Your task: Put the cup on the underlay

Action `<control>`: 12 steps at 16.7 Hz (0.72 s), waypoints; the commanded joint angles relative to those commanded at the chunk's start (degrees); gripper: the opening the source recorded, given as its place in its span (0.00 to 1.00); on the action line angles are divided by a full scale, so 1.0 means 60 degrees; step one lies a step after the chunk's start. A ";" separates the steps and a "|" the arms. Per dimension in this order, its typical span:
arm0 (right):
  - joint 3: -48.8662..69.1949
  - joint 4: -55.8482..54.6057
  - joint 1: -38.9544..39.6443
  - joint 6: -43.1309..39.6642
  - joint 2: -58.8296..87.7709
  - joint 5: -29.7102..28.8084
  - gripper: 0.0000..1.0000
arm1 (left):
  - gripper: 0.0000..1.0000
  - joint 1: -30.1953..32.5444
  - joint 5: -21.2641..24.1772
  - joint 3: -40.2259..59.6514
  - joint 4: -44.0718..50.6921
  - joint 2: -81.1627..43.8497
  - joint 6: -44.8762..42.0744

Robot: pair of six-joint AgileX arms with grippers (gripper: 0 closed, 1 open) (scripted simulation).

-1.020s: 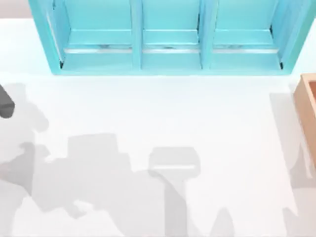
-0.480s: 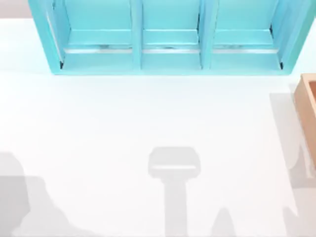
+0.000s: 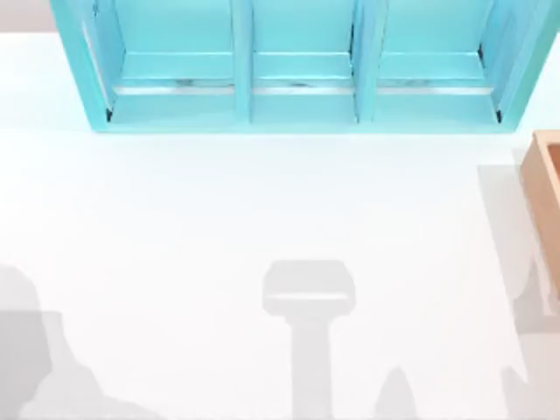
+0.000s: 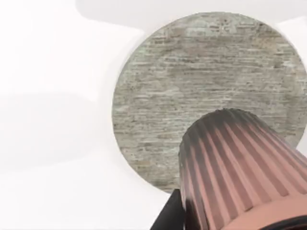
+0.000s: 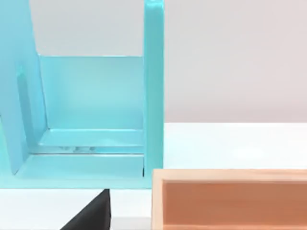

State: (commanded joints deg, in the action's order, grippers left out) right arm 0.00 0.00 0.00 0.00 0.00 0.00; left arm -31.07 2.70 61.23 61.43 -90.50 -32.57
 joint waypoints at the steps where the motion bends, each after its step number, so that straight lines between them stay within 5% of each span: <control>1: 0.0000 0.0000 0.0000 0.0000 0.0000 0.0000 1.00 | 0.00 -0.0001 0.0002 -0.0244 -0.0424 -0.0077 0.0007; 9: 0.0000 0.0000 0.0000 0.0000 0.0000 0.0000 1.00 | 0.00 -0.0012 0.0015 -0.1247 -0.1837 -0.0503 0.0038; 12: 0.0000 0.0000 0.0000 0.0000 0.0000 0.0000 1.00 | 0.23 -0.0012 0.0015 -0.1247 -0.1837 -0.0503 0.0038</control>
State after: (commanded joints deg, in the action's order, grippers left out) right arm 0.00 0.00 0.00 0.00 0.00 0.00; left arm -31.14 2.79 53.75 50.41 -93.53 -32.35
